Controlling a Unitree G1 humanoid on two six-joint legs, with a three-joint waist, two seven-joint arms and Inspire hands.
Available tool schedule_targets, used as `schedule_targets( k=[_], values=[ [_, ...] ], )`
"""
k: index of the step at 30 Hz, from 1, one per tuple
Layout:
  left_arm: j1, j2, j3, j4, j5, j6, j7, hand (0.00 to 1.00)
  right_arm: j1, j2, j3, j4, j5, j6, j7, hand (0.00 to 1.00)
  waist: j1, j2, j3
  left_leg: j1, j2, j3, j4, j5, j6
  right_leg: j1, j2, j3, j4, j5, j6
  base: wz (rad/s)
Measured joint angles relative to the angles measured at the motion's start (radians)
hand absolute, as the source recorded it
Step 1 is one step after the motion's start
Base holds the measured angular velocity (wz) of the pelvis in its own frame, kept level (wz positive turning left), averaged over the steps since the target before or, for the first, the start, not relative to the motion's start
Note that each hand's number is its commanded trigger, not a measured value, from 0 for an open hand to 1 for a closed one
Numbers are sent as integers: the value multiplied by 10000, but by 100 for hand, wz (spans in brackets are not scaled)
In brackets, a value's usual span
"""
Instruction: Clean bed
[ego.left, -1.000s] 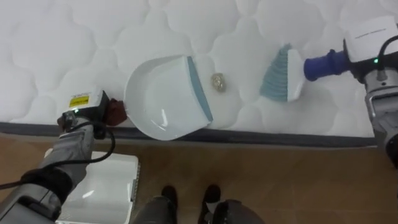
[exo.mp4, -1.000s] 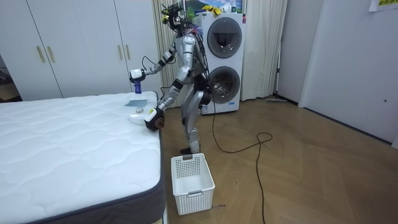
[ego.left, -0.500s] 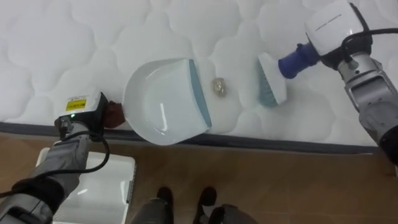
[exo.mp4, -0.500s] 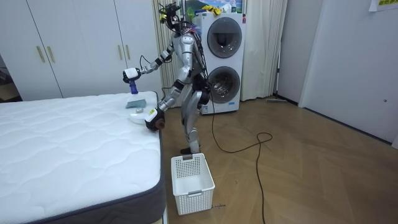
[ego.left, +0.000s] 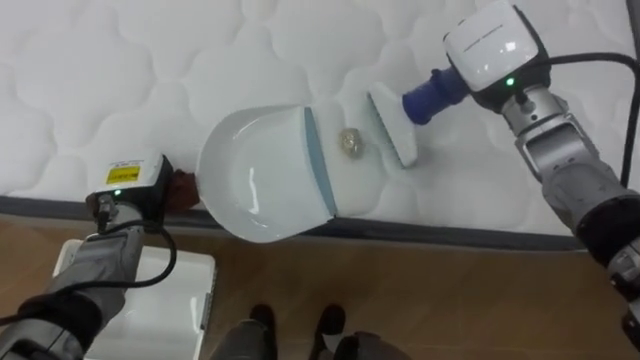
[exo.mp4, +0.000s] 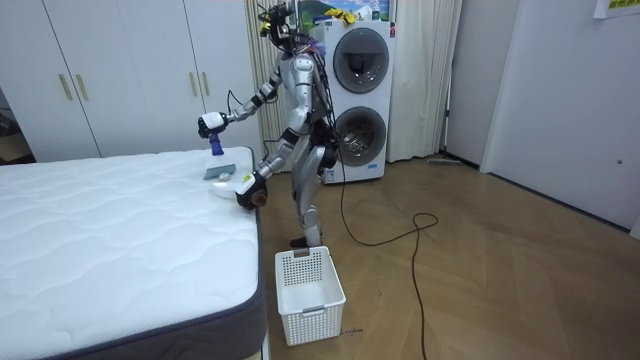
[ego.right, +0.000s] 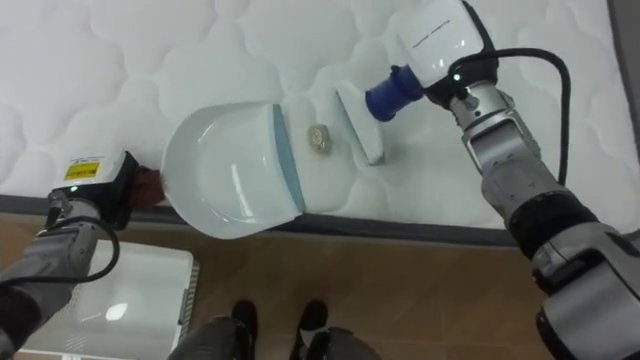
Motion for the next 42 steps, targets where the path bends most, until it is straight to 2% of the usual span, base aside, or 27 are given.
schedule_targets(
  k=[4, 8, 10, 21, 28, 31, 38, 42],
  values=[
    [12, -98, -7, -18, 18, -8, -3, 100, 9, -3, -6, 12, 152, -91, -26, 100, 102, 120, -1, 11, 1, 0, -24, 0, 0, 1, -5, -22, -2, 12, 2, 0],
    [42, -367, -10, -9, 7, 7, -4, 100, 9, 0, -7, 9, 684, -213, -26, 100, 295, 315, -12, 113, -2, 3, -167, -8, -16, 30, -17, -74, -3, 33, -31, 0],
    [56, -408, -11, -10, -13, 4, -3, 100, 11, 7, -6, 6, 934, -322, -25, 100, 335, 385, -15, 123, 3, 3, -196, -6, -22, 30, -25, -116, -2, 40, -44, 0],
    [210, -466, -11, 48, -198, 2, -38, 100, 161, 70, -6, -82, 2176, -604, 171, 100, 332, 402, -17, 222, -23, 38, -335, 5, -40, 52, -50, -112, -3, 41, -46, 0],
    [210, -471, -15, 46, -206, 62, -72, 100, 452, 110, 3, -1058, 2936, -896, 593, 100, 303, 456, -25, 218, -22, 31, -287, 6, -40, 44, -58, -117, 40, 39, -48, 0],
    [211, -477, -22, 52, -207, 33, -72, 100, 464, 257, 12, -1176, 3297, -1000, 801, 100, 304, 482, -27, 217, -22, 28, -172, 5, -39, 45, -71, -120, 83, 38, -49, 0],
    [281, -476, -27, 215, -199, -9, -172, 100, 462, 380, 2, -1258, 4317, -1635, 1285, 100, 418, 508, -24, 213, -60, 30, -128, 5, -36, -39, -176, -147, 376, -7, -73, 0],
    [289, -515, -36, 265, -186, -103, -255, 100, 464, 738, 10, -1545, 4817, -2092, 1397, 100, 411, 508, -24, 191, -68, 30, -56, 9, -39, -35, -191, -146, 403, -70, -127, 0]
  ],
)
